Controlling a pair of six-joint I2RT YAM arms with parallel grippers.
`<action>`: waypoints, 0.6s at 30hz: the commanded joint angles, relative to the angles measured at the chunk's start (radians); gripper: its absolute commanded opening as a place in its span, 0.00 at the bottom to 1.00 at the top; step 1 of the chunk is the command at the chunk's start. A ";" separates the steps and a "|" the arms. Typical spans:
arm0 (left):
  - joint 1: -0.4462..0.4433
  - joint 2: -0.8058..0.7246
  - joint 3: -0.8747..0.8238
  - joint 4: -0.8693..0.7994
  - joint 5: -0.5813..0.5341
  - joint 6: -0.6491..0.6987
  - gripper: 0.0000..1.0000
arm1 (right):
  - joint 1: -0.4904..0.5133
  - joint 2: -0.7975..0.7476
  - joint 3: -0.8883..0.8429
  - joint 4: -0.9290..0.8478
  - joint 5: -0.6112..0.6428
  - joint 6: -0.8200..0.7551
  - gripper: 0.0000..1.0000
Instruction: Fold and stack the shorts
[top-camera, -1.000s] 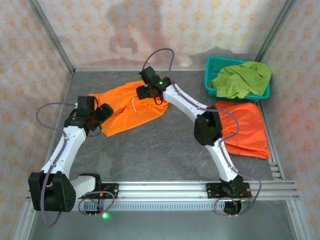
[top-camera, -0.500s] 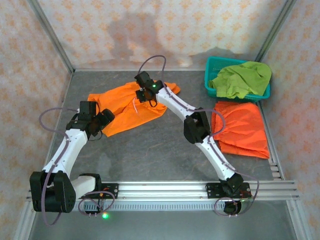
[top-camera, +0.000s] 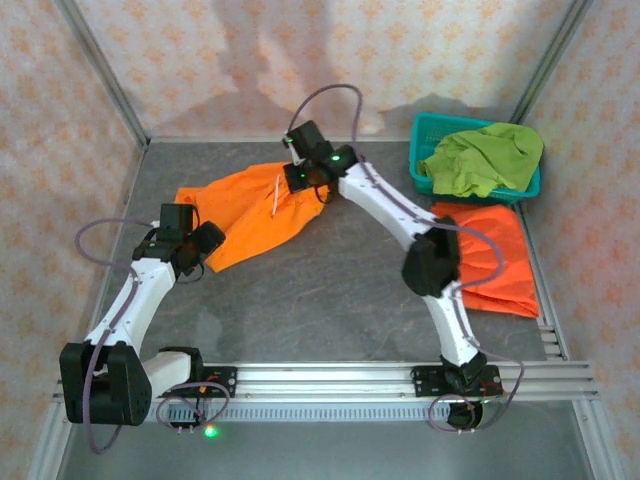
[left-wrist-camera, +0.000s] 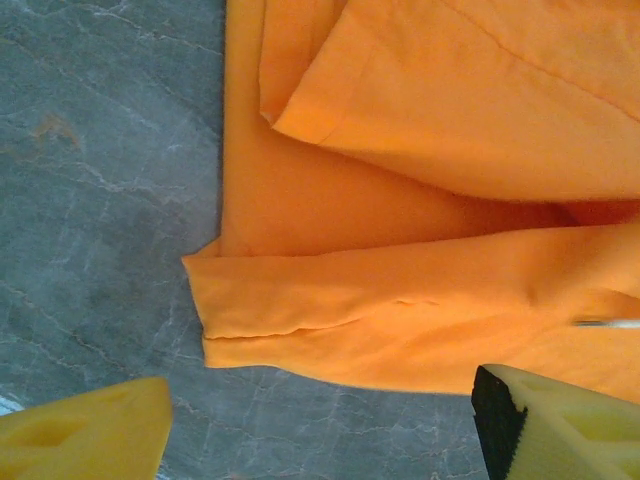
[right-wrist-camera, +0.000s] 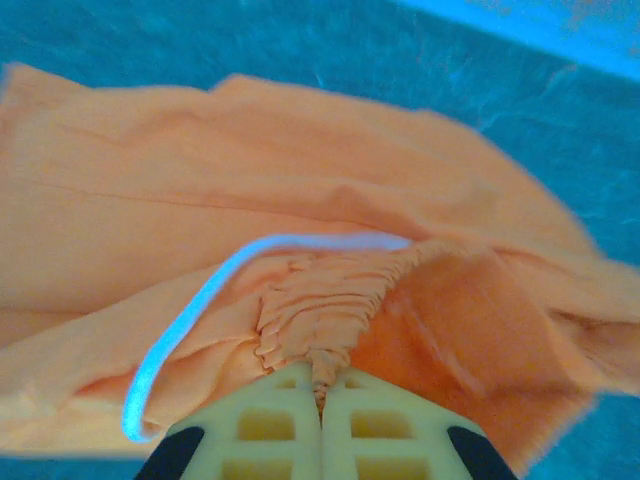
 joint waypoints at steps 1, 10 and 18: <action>0.000 -0.028 0.028 -0.036 -0.036 -0.020 0.79 | -0.014 -0.225 -0.213 0.125 -0.061 -0.063 0.00; -0.011 -0.030 -0.058 0.004 0.027 -0.083 0.77 | -0.098 -0.582 -0.926 0.394 -0.105 0.008 0.01; -0.160 0.063 -0.114 0.096 0.057 -0.195 0.76 | -0.104 -0.613 -1.149 0.502 -0.093 0.118 0.01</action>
